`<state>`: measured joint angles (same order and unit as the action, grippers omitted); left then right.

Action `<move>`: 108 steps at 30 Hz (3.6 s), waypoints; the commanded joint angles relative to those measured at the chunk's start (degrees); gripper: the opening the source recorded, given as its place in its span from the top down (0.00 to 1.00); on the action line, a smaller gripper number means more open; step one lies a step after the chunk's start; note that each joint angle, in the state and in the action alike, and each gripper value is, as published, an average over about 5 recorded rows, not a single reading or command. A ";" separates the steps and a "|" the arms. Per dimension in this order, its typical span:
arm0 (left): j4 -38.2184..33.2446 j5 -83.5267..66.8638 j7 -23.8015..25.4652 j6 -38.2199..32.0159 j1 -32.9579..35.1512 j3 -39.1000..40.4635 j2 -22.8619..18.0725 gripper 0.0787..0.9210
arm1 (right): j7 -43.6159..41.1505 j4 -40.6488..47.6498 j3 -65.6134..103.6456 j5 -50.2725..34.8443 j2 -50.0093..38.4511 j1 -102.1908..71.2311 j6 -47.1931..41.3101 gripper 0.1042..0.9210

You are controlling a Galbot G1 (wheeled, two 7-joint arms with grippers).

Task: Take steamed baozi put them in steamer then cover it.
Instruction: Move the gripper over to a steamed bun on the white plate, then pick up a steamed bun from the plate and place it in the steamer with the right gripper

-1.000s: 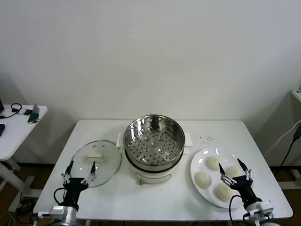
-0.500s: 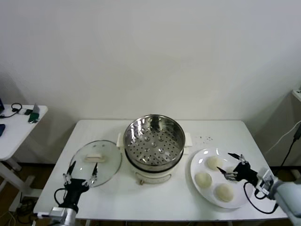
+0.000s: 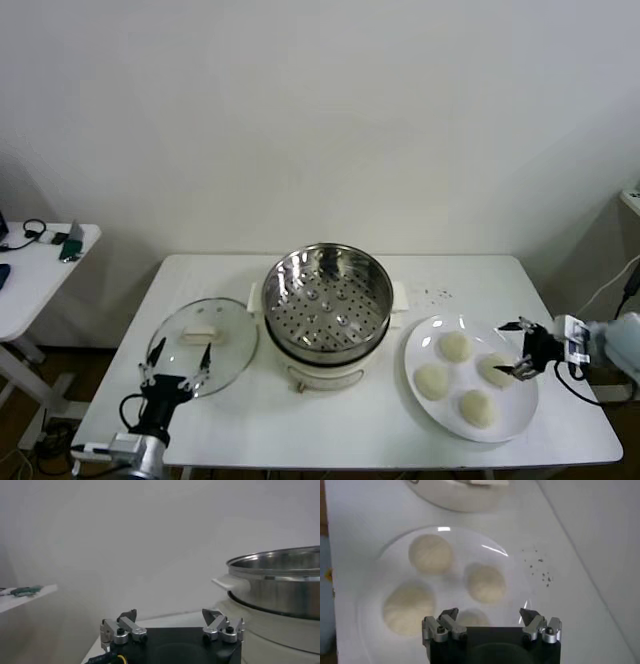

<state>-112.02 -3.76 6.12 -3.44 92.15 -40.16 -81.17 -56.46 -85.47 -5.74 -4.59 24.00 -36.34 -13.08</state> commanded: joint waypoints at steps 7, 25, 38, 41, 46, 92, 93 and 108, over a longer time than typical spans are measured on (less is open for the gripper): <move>0.11 -0.01 -0.36 0.67 -0.41 -0.49 0.11 0.12 | -6.52 12.53 -47.43 0.32 5.80 41.56 -0.35 0.12; 0.72 -0.03 -0.89 1.54 -1.24 -1.05 0.16 0.12 | -6.00 23.57 -57.64 -0.37 19.42 45.75 0.19 0.12; 0.49 -0.02 -1.15 1.81 -1.30 -1.53 0.35 0.12 | -5.40 23.66 -57.36 -0.35 21.15 43.32 0.10 0.12; 0.46 -0.02 -1.21 1.83 -1.28 -1.59 0.37 0.12 | -5.50 23.50 -57.58 -0.19 20.68 43.28 0.19 0.12; 0.71 -0.03 -1.52 1.91 -1.24 -1.61 0.36 0.12 | -5.49 23.88 -57.46 0.83 20.60 42.88 0.53 0.12; -0.69 -1.54 -2.30 2.13 0.78 -1.07 1.72 0.12 | -7.76 10.48 -78.80 -2.00 40.61 87.15 22.83 0.20; -0.77 -1.68 -2.33 2.13 0.92 -0.95 1.83 0.12 | -7.71 9.82 -78.14 -0.72 41.25 86.01 23.00 0.20; -1.37 -1.58 -2.44 2.29 1.58 -0.85 2.70 0.12 | -6.52 15.99 -70.46 22.41 50.93 67.82 30.42 0.20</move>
<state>-113.40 -5.31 3.71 -1.20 93.65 -41.03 -78.57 -63.17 -71.48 -78.38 9.27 70.31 36.98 14.15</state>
